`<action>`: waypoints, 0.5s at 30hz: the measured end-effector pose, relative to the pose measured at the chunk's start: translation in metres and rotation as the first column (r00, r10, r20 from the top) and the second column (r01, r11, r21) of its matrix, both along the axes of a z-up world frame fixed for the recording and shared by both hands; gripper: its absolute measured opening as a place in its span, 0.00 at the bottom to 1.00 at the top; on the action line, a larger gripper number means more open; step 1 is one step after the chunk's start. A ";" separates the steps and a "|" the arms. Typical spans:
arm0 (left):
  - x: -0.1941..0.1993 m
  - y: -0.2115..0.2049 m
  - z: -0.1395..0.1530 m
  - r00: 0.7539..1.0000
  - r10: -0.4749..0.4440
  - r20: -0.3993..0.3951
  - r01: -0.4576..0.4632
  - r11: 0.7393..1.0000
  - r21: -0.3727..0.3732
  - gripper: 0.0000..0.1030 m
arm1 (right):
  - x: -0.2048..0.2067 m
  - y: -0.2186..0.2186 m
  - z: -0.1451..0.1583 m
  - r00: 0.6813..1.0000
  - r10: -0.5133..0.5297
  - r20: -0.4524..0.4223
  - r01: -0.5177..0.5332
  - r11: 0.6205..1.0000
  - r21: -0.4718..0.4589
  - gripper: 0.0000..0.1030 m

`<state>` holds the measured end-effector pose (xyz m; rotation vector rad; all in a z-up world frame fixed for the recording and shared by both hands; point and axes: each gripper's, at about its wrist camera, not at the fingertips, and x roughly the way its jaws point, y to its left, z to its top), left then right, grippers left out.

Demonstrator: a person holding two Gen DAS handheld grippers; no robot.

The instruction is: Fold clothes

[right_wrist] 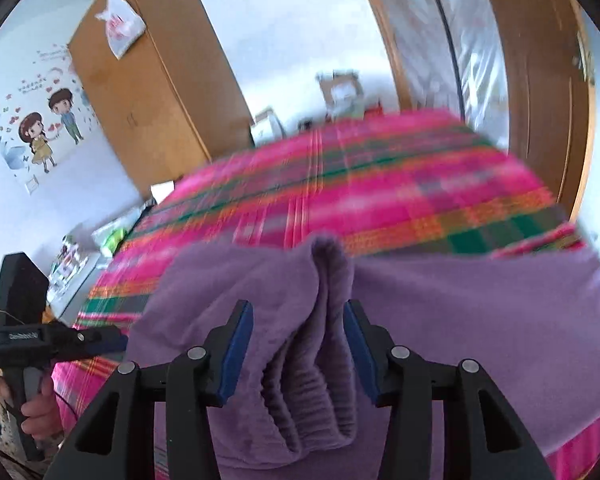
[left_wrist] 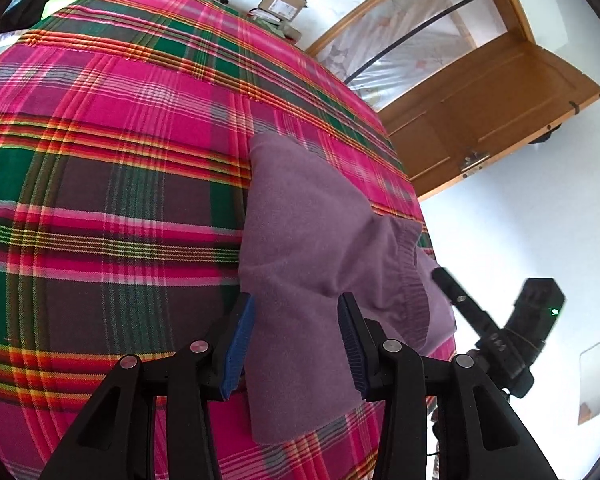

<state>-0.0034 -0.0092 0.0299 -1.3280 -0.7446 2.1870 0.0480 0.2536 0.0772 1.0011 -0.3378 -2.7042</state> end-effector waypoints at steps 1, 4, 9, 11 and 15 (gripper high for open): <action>-0.001 0.001 -0.001 1.000 -0.003 0.002 0.003 1.000 0.003 0.43 | 0.001 -0.002 0.001 1.000 0.008 -0.006 -0.007 1.000 0.016 0.47; -0.002 0.002 -0.003 1.000 -0.011 0.010 0.011 1.000 0.009 0.43 | -0.003 -0.010 -0.005 0.999 0.042 0.032 -0.044 0.998 0.054 0.47; -0.001 0.000 -0.007 1.000 -0.012 0.017 0.012 1.000 0.011 0.43 | -0.013 -0.015 -0.019 0.993 0.084 0.079 -0.089 0.994 0.065 0.40; -0.001 0.000 -0.008 1.000 -0.016 0.019 0.016 1.000 0.009 0.43 | -0.016 -0.015 -0.023 0.993 0.079 0.093 -0.086 0.993 0.079 0.33; -0.001 0.001 -0.010 0.999 -0.031 0.023 0.031 1.000 -0.001 0.43 | -0.019 -0.013 -0.027 0.992 0.077 0.102 -0.086 0.993 0.085 0.16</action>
